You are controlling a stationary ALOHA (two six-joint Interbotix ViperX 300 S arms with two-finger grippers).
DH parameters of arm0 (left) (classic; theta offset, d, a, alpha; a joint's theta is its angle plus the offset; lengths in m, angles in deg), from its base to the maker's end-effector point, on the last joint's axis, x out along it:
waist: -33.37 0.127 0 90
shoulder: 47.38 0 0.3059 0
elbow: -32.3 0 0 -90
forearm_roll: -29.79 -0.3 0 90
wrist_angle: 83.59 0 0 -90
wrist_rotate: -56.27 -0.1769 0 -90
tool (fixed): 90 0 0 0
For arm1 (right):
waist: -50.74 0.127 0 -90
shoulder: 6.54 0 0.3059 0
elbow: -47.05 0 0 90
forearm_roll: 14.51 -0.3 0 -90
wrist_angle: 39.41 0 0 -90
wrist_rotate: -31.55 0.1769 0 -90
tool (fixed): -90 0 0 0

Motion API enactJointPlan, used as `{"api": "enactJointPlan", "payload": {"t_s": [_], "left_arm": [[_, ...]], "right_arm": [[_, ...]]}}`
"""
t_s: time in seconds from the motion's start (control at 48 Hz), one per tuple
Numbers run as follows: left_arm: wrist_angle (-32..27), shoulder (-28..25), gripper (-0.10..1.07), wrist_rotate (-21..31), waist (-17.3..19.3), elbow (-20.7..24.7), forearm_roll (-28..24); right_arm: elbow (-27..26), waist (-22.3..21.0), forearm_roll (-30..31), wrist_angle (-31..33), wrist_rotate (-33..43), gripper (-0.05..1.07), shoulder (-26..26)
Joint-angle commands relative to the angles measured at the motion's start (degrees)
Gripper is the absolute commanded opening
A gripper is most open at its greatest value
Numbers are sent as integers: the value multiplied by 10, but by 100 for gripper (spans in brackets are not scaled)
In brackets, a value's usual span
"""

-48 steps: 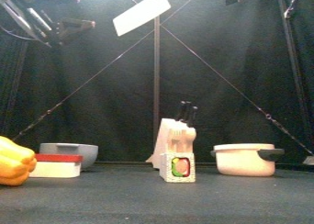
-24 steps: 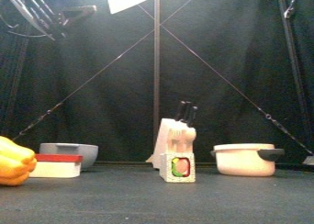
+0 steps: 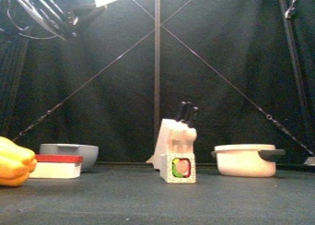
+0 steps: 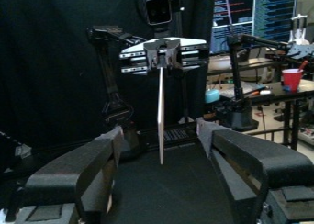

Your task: Grab cleaver with other hand

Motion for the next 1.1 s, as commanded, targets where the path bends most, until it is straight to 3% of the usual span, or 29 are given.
{"api": "enactJointPlan", "payload": {"t_s": [0.0,0.5,1.083], "left_arm": [[7,-4,94,0,3,18,-14],[9,-5,63,0,3,18,-19],[9,-19,58,-1,3,25,-21]], "right_arm": [[-15,-3,4,1,2,47,-8],[-18,-4,5,1,2,46,-6],[-21,-4,6,1,1,46,-3]]}}
